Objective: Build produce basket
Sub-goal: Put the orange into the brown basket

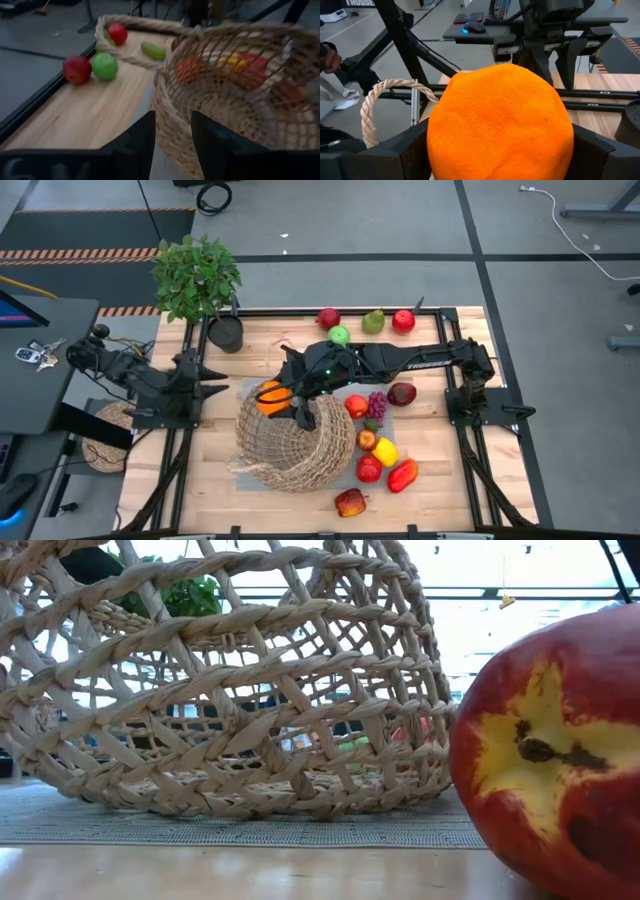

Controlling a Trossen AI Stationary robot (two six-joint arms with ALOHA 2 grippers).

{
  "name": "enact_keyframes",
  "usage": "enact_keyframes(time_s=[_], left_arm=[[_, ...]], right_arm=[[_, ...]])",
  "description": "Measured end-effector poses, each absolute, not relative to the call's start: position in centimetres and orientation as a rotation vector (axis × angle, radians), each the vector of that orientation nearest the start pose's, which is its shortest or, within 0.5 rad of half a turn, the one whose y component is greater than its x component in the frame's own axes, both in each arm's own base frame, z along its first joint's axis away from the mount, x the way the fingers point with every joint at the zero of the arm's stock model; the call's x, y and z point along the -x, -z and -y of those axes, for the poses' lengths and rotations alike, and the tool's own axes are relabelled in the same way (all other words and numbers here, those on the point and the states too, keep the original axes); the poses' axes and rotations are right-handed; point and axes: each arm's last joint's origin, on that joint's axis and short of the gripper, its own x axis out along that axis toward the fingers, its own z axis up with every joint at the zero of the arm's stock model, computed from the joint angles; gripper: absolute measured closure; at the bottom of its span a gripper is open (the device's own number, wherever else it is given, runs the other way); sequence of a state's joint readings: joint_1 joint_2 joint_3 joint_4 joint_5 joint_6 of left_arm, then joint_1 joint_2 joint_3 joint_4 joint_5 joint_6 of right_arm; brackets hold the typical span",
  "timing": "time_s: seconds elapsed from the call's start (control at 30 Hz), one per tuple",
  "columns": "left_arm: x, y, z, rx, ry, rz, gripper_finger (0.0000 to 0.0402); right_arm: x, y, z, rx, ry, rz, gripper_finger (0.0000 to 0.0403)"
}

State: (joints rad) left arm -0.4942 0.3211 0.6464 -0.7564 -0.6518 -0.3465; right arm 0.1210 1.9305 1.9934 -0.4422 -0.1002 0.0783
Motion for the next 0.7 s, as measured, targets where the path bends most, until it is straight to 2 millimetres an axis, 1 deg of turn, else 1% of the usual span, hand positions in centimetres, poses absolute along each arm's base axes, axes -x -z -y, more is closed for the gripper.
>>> enact_keyframes(time_s=[0.03,0.1,0.17,0.27,0.33,0.47,0.6,0.7], left_arm=[[-6.5,-28.4,1.6,0.120,-0.203,-0.308,0.0269],[-6.5,-27.8,1.7,0.133,-0.169,-0.258,0.0269],[-6.8,-27.0,2.1,0.142,-0.128,-0.207,0.0269],[-7.4,-25.6,2.8,0.146,-0.053,-0.149,0.0269],[-7.6,-25.1,3.2,0.157,-0.004,-0.105,0.0269],[-7.7,-24.1,3.7,0.162,0.046,-0.103,0.0269],[-7.6,-24.0,4.0,0.161,0.083,-0.105,0.0269],[-7.6,-24.4,4.2,0.149,0.111,-0.071,0.0269]], right_arm=[[-44.0,-39.0,-5.8,-0.068,-0.192,-0.390,0.0066],[-44.6,-38.3,-6.1,-0.064,-0.182,-0.386,0.0066],[-45.2,-37.1,-6.4,-0.073,-0.182,-0.429,0.0066],[-46.0,-35.9,-6.5,-0.102,-0.177,-0.457,0.0066],[-46.2,-36.0,-6.5,-0.104,-0.176,-0.449,0.0066],[-46.1,-36.1,-6.5,-0.095,-0.178,-0.450,0.0066],[-46.1,-35.9,-6.3,-0.087,-0.175,-0.468,0.0066],[-46.5,-35.1,-6.2,-0.067,-0.174,-0.488,0.0066]])
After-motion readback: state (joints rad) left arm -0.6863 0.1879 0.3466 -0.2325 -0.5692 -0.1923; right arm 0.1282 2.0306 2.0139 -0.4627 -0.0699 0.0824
